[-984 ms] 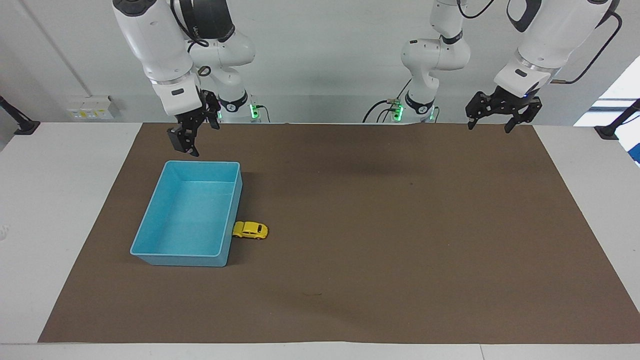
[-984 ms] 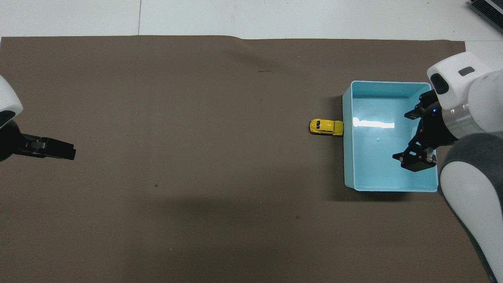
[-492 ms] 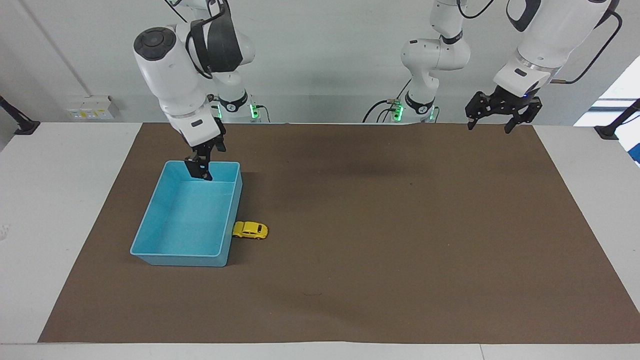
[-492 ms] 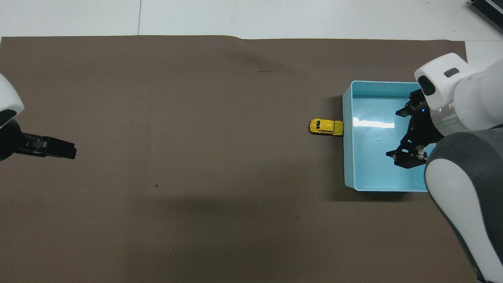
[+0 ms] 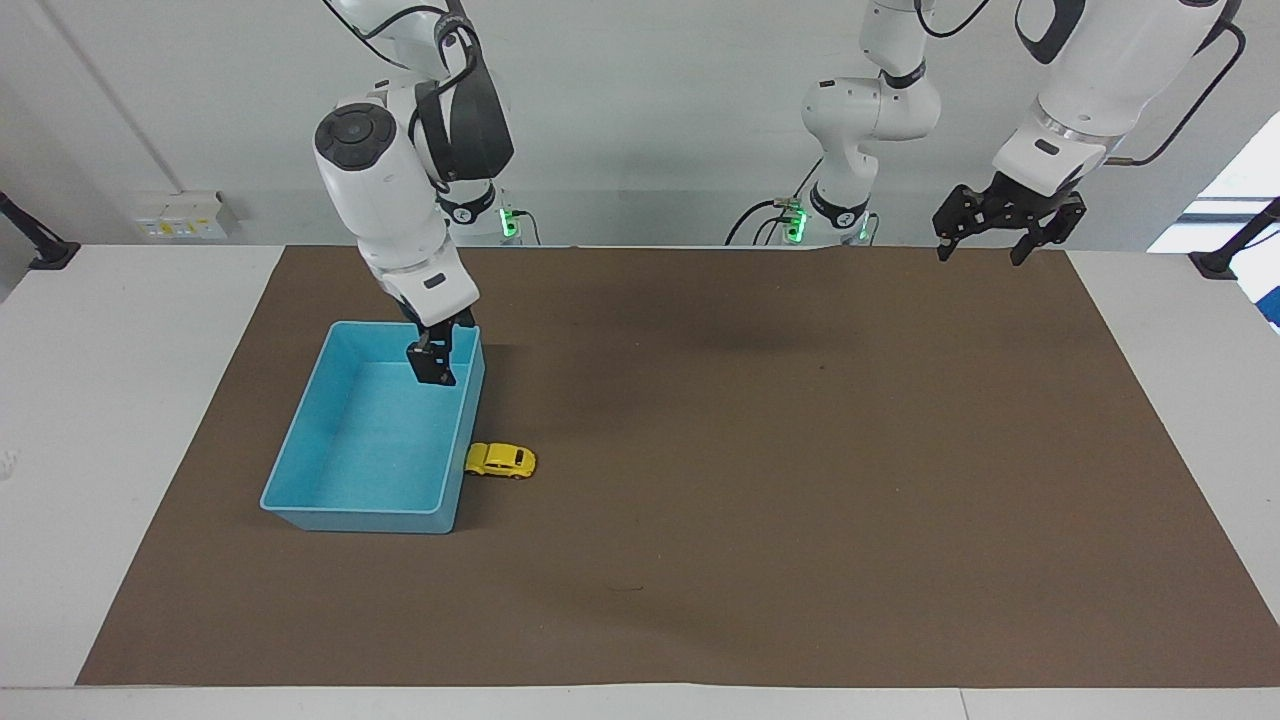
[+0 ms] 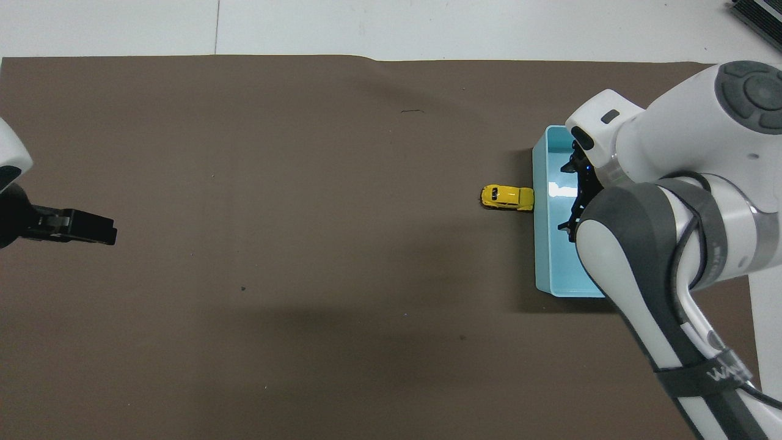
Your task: Wind up and store yellow beetle car
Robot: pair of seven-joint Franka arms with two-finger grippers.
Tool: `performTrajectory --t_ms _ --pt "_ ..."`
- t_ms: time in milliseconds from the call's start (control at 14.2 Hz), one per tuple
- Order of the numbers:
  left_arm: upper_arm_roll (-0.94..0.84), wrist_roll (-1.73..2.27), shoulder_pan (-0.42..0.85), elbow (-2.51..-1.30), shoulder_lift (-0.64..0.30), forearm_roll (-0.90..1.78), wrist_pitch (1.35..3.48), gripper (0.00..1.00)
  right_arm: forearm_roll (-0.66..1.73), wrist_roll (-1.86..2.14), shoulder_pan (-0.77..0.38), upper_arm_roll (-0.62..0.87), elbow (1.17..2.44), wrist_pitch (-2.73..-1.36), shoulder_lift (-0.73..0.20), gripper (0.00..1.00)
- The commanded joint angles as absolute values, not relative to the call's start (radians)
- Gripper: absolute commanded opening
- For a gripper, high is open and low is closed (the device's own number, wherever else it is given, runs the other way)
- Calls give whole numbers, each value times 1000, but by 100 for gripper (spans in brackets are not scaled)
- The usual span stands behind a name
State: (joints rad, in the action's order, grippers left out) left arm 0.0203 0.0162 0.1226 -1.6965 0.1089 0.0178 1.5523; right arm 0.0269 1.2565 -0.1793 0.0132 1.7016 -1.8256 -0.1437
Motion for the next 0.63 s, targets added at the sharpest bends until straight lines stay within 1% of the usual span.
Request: performTrajectory --t_ms 0,211,281,351,562 --pt "11 54 107 -1703 120 11 1540 100 25 1302 -176 15 1703 -1868 -175 100" --pt "12 55 80 -1695 114 11 1545 100 21 1305 -202 15 1707 -1884 -187 100" --pt "11 60 78 -1690 110 9 1548 100 21 1319 -202 15 1706 -1887 -207 100" --pt "11 60 78 -1692 115 11 1545 100 21 1331 -207 15 1709 -1913 -219 100" --pt "12 60 78 -1690 117 9 1542 100 20 1360 -212 15 1771 -1997 -229 100"
